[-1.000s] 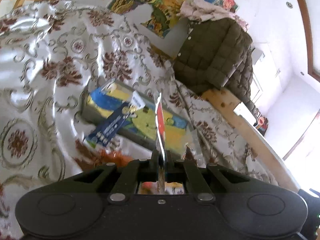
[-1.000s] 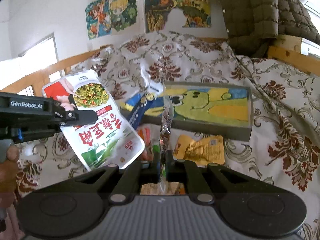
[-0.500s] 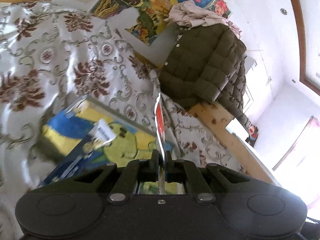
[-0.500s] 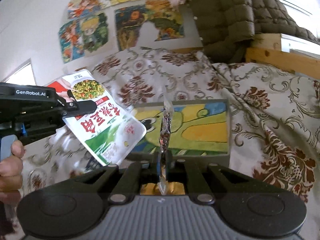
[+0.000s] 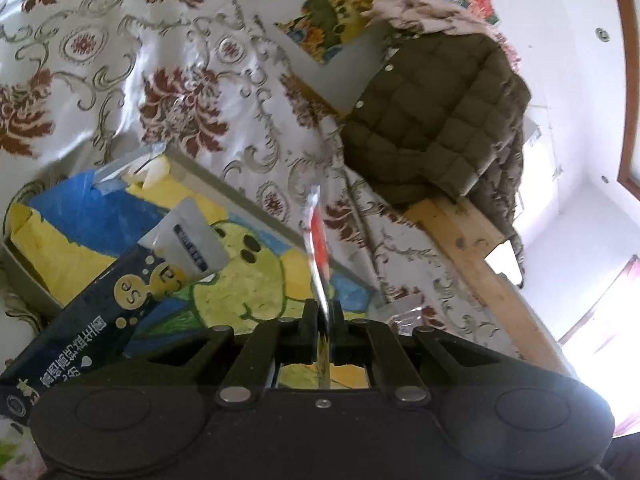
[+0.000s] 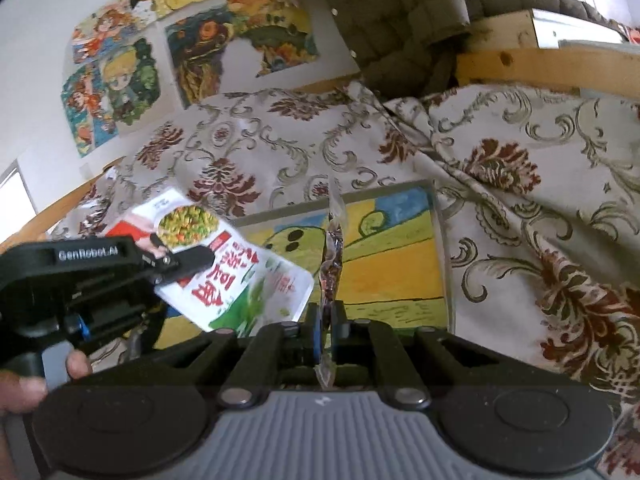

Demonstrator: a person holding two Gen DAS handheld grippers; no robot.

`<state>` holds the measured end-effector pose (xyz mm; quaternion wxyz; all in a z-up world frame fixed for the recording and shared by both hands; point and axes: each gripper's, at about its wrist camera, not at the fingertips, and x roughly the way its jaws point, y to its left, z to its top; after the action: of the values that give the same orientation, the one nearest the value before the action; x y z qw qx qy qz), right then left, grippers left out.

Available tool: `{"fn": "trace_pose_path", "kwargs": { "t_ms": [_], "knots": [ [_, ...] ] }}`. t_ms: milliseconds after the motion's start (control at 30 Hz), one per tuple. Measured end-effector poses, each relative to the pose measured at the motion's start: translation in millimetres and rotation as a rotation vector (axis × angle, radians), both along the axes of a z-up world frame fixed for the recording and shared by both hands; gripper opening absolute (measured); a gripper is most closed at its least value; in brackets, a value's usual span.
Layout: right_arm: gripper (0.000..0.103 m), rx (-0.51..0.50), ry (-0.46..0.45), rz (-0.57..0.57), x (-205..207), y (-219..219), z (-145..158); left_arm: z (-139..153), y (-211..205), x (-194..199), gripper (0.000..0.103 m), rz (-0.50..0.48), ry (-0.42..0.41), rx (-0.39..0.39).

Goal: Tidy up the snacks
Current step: 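Lift the red-white packet with left tool while right tool carries its snack over the tray, then open left tool over the tray while right tool releases its snack into the tray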

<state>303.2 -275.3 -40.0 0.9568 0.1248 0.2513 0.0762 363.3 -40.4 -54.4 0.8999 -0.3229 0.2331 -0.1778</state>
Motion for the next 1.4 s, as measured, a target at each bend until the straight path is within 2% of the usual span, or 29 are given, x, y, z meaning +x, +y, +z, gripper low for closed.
{"fn": "trace_pose_path", "kwargs": {
  "t_ms": [233, 433, 500, 567, 633, 700, 767, 1000, 1233, 1300, 1400],
  "knots": [
    [0.007, 0.005, 0.005, -0.021, 13, -2, -4, -9, -7, 11, 0.004, 0.008, 0.026, 0.116],
    [0.008, 0.007, 0.024, -0.031, 21, 0, -8, -5, -12, 13, 0.01, 0.014, 0.068, 0.213],
    [0.009, 0.008, 0.035, -0.035, 21, -2, -9, -2, -14, 13, 0.019, 0.012, 0.078, 0.252],
    [0.009, 0.0, 0.043, -0.038, 22, -2, -10, 1, -18, 12, 0.022, 0.016, 0.083, 0.308],
    [0.011, -0.005, 0.051, -0.038, 22, -2, -10, 4, -20, 11, 0.033, 0.016, 0.085, 0.35],
    [0.011, -0.011, 0.064, -0.038, 23, -2, -10, 8, -22, 9, 0.055, 0.022, 0.086, 0.39],
    [0.013, -0.019, 0.075, -0.04, 23, -1, -10, 12, -24, 7, 0.063, 0.025, 0.095, 0.422],
    [0.021, -0.054, 0.089, -0.024, 20, 4, -4, 24, -22, -2, 0.079, 0.031, 0.118, 0.434],
    [0.042, -0.072, 0.07, -0.018, 11, 4, 6, 35, -13, -20, 0.081, 0.045, 0.122, 0.427],
    [0.048, -0.074, 0.056, -0.02, 7, 3, 10, 40, -11, -28, 0.09, 0.053, 0.108, 0.423],
    [0.058, -0.087, 0.024, -0.024, -4, 2, 19, 50, -8, -42, 0.093, 0.075, 0.073, 0.436]
  ]
}}
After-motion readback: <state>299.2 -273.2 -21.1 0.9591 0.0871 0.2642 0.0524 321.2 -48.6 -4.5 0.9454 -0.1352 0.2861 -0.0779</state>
